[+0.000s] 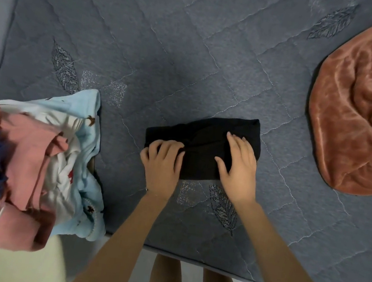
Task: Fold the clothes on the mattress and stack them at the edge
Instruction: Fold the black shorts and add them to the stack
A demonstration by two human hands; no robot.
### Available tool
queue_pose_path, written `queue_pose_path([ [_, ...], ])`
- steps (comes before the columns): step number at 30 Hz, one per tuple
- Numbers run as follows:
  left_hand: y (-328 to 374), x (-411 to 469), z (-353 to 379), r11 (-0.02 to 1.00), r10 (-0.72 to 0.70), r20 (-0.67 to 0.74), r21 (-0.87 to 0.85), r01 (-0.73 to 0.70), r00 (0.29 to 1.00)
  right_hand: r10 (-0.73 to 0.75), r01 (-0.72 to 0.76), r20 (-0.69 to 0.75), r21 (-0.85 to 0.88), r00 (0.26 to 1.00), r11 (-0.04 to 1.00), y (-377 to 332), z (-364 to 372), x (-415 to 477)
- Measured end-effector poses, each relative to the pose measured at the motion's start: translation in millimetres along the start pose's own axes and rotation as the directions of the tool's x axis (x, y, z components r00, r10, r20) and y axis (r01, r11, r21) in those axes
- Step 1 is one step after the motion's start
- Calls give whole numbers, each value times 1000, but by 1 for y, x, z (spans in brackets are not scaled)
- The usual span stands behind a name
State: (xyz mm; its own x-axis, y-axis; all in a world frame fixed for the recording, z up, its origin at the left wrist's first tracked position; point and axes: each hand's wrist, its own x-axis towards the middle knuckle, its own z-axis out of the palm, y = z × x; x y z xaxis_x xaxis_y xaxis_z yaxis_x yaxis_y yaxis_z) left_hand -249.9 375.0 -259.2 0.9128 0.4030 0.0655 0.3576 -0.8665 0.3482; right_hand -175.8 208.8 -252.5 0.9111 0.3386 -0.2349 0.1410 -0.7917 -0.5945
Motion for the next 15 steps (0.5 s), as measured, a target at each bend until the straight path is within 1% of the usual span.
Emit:
queue_pose_path([
  [2,-3,16,-2,997,-63,-3,-46,62,998,-10,16,-83,72,996,997,-1,-2,4],
  [3,-3,23,-3,992,-106,5,-67,106,994,-32,41,-112,81,993,996,-1,-2,6],
  [5,-1,35,-2,971,-214,13,-111,214,977,-111,112,-134,0,985,994,2,-1,8],
  [7,2,40,-3,944,-299,3,-144,296,954,-171,158,-101,-132,980,979,5,1,11],
  [9,6,40,-2,948,-302,-53,-124,294,952,-143,128,-64,-202,988,971,8,2,17],
  [10,9,39,-2,965,-250,-95,-100,241,964,-116,103,-44,-223,992,969,10,2,21],
  [11,13,36,-1,989,-136,-130,-66,129,982,-87,81,-12,-241,996,967,10,3,24],
  [12,17,32,1,999,33,-134,-14,-35,990,-60,66,32,-259,998,964,10,4,28],
  [13,19,27,3,974,222,-87,56,-218,971,-37,58,81,-280,996,958,11,6,32],
  [14,18,22,7,924,364,12,119,-362,931,-19,56,123,-300,992,952,12,8,35],
  [15,13,19,10,890,407,131,165,-425,904,-5,53,150,-316,989,947,13,10,38],
])
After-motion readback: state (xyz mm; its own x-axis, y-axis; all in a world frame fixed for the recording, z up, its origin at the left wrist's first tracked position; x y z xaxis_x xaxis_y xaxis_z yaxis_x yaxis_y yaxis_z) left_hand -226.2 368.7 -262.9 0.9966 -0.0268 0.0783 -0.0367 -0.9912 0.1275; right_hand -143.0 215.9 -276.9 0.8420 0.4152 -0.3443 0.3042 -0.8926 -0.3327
